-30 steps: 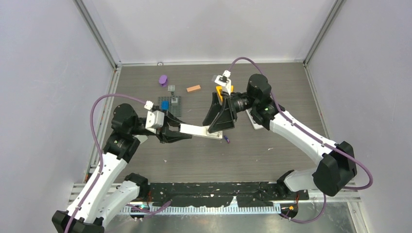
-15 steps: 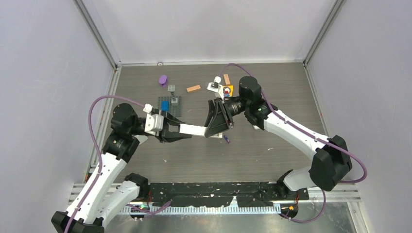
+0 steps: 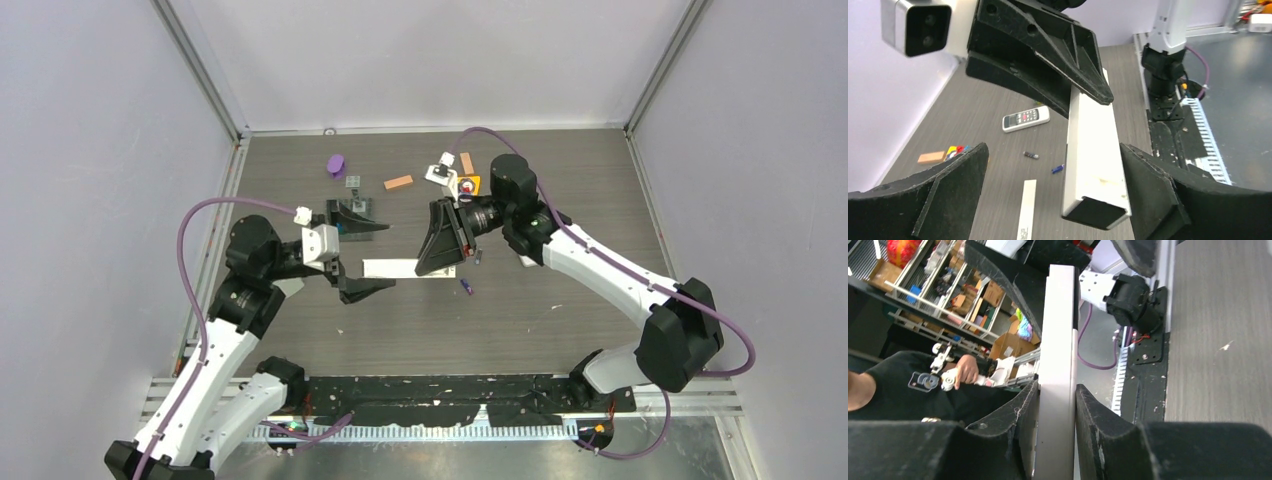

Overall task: Load the batteries into the remote control
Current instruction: Adjust the remote control.

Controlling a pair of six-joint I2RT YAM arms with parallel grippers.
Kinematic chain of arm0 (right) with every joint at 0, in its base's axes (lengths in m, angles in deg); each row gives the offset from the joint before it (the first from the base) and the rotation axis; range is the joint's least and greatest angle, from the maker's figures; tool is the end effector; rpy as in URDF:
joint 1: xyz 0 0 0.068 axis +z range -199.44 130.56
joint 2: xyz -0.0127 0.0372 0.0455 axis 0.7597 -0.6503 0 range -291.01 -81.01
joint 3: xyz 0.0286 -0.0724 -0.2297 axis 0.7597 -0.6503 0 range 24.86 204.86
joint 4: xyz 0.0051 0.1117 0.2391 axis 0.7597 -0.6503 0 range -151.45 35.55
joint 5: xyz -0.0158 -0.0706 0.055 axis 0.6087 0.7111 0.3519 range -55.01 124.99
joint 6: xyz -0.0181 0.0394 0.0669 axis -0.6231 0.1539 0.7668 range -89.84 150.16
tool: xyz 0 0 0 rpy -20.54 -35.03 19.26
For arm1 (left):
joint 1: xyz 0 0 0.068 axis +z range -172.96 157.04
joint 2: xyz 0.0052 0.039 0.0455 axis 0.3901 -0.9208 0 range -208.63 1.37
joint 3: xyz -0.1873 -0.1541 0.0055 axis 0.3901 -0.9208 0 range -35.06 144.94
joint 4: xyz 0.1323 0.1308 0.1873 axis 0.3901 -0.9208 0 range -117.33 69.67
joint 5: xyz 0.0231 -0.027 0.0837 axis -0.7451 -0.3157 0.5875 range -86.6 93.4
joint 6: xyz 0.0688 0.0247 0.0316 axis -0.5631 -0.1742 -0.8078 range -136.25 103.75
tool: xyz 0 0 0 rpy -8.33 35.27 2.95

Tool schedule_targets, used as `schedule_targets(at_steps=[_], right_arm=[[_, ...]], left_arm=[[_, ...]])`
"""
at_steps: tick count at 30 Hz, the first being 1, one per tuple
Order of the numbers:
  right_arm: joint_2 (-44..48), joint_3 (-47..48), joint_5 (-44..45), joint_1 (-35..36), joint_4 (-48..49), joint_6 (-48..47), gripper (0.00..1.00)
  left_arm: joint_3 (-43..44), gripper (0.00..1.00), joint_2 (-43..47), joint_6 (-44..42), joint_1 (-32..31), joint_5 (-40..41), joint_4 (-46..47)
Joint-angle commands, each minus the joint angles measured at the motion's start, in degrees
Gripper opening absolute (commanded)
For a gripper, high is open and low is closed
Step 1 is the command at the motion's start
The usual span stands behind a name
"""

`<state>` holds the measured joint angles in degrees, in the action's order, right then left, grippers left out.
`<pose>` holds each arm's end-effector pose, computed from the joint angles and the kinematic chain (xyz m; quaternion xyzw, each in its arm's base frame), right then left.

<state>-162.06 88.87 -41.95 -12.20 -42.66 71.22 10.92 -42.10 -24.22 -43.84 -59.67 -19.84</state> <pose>0.2202 0.2512 0.3197 -0.3998 0.5920 0.6896 0.1191 0.1659 -0.1287 0.3497 0.5136 0.4737 -0.4273 0.5738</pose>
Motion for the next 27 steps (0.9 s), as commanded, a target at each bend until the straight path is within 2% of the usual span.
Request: schedule_targets(at_steps=[1, 4, 8, 13, 17, 19, 24, 27], right_arm=[[0.60, 2.71, 6.10, -1.97, 0.27, -0.38, 0.05], [2.28, 1.91, 7.90, -3.74, 1.98, -0.75, 0.05], [3.36, 1.34, 10.61, -4.17, 3.78, -0.78, 0.05], [2.95, 1.02, 14.48, -4.42, 4.41, 0.31, 0.05], [4.53, -0.88, 19.76, -4.49, 7.46, 0.59, 0.05], [5.50, -2.21, 23.12, -4.52, 9.37, 1.17, 0.05], [6.21, -4.10, 31.67, -4.45, 12.35, 4.91, 0.05], [6.26, -5.10, 34.24, -4.43, 17.00, 8.06, 0.05]], left_arm=[[0.08, 1.00, 2.96, 0.02, 0.23, 7.21, -2.10], [-1.35, 0.99, 4.20, 4.95, 0.23, 10.99, -0.86], [-0.52, 1.00, 3.85, 16.07, 0.23, 22.20, -1.12], [2.66, 1.00, 1.83, 23.80, 0.23, 26.56, -1.62], [4.31, 1.00, 1.69, 33.75, 0.30, 40.78, -3.36], [4.43, 0.99, 1.58, 40.46, 0.31, 44.21, -3.00], [-1.13, 0.96, -0.24, 60.46, 0.26, 43.31, 11.57], [-3.34, 0.93, -3.26, 68.96, 0.23, 40.70, 21.63]])
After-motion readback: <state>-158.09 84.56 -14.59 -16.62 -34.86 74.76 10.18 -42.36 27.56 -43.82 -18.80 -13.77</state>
